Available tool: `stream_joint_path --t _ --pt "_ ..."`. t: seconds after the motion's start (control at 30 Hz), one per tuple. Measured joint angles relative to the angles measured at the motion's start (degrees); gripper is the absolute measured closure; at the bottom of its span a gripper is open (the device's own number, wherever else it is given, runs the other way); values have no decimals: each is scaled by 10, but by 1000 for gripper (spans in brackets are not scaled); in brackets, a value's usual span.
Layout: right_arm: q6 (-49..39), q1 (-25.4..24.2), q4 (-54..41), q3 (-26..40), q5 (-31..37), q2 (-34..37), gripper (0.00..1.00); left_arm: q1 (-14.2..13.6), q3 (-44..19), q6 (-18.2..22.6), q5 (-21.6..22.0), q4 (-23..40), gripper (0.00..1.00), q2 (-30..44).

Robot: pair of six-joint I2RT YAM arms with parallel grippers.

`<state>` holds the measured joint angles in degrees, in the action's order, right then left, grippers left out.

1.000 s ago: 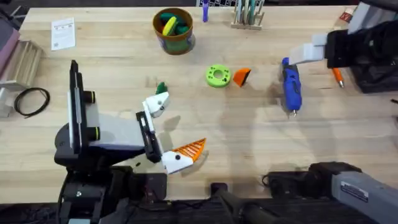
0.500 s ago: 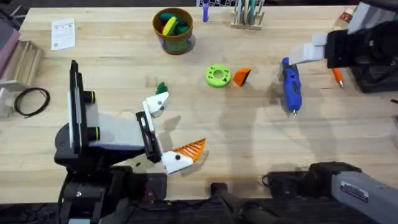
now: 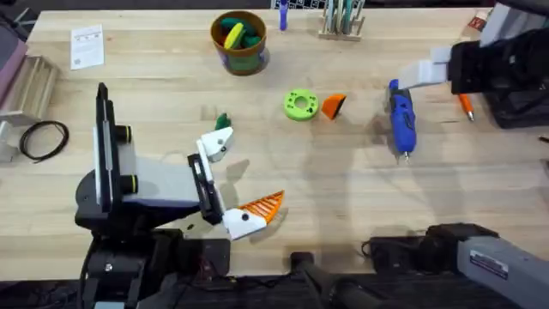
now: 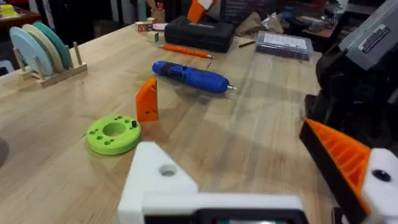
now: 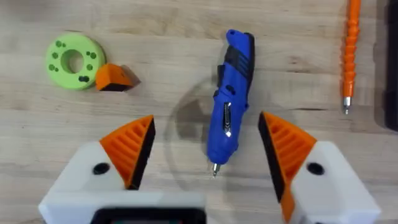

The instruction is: Pick up the gripper from the table and insert it into the empty holder that is missing its gripper. Then pick up a screw, insert it into the mounting hole, and use the screwdriver to tighten it. Finally, clean up the table by picking up the vegetable and placing it into the bucket.

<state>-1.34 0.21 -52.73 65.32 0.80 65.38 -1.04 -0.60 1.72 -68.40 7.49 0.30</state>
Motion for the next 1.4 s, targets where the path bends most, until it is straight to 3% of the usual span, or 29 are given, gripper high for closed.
stream_joint_path --t 0.97,1.2,1.4 --pt "2 3 13 0 8 0 10 0 0 0 0 0 15 0" --pt "-19 49 -4 5 8 6 9 0 0 0 0 0 15 0" --pt "-44 112 -45 55 8 62 10 0 0 0 0 0 15 0"
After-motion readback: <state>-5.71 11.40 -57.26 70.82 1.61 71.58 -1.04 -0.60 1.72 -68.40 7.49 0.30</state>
